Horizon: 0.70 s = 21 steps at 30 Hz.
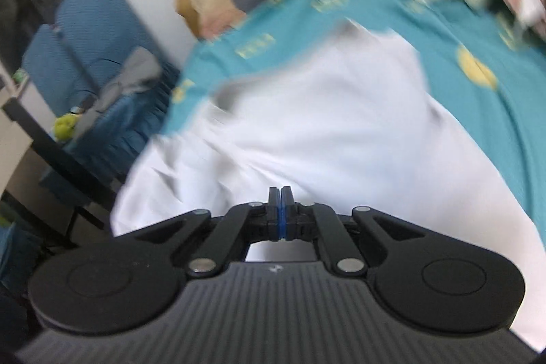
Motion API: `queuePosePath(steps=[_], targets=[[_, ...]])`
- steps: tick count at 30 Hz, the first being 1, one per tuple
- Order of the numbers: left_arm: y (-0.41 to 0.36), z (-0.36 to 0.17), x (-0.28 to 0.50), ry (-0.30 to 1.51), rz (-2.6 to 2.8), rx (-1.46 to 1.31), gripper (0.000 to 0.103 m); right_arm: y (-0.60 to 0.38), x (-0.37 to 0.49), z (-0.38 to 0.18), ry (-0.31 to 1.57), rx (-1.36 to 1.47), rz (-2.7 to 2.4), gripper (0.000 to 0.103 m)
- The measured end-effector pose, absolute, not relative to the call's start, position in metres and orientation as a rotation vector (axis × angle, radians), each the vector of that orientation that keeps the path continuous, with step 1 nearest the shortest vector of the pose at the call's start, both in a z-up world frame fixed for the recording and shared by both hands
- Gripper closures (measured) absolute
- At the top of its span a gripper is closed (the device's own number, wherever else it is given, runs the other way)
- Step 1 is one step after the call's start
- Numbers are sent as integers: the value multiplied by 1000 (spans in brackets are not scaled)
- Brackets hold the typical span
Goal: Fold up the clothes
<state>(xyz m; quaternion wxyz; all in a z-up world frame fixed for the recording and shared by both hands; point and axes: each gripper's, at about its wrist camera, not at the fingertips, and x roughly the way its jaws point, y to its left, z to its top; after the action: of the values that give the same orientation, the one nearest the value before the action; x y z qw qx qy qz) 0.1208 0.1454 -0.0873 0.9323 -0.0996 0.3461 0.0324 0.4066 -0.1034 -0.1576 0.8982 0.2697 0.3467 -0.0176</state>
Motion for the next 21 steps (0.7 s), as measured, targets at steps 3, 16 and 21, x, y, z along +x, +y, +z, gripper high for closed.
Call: queuePosePath(steps=[3,16,21], targets=[[139,-87,123,704,63,-174,2,-118,380,-150,717,557,-4,100],[100,-74,113,602,15,-7,2,-158,216,-51,651,292,155,98],[92,-66,109,560,69,44,3,-165,152,-32,611,206,176,97]])
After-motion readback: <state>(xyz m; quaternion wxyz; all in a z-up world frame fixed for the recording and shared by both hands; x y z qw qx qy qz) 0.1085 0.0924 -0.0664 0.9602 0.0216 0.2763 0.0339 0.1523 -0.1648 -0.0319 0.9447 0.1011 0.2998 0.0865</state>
